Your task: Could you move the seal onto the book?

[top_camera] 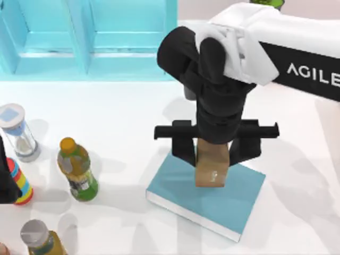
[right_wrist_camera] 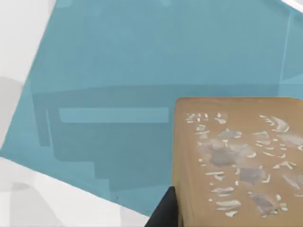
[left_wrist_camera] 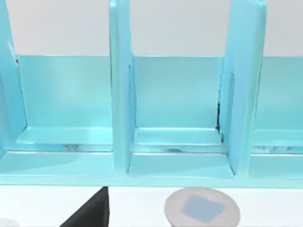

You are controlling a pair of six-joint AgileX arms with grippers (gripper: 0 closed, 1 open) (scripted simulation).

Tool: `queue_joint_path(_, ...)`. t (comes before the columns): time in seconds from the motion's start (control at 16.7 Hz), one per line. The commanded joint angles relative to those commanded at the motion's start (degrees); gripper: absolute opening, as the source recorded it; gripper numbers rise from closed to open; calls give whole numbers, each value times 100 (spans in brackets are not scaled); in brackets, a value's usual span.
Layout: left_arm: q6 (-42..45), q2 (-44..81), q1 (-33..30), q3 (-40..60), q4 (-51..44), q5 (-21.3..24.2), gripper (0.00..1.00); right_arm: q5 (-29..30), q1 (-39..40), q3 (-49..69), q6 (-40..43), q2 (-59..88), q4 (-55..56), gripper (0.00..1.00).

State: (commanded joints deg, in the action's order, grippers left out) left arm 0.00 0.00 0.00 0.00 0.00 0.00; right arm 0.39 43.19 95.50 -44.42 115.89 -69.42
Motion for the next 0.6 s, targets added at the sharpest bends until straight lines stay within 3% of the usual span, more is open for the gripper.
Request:
queue_joint_path(0.24,0,0,0,0,0,0,100,0,0,0,0,0,0,98)
queue_joint_path(0.6,0,0,0,0,0,0,100,0,0,0,0,0,0,100)
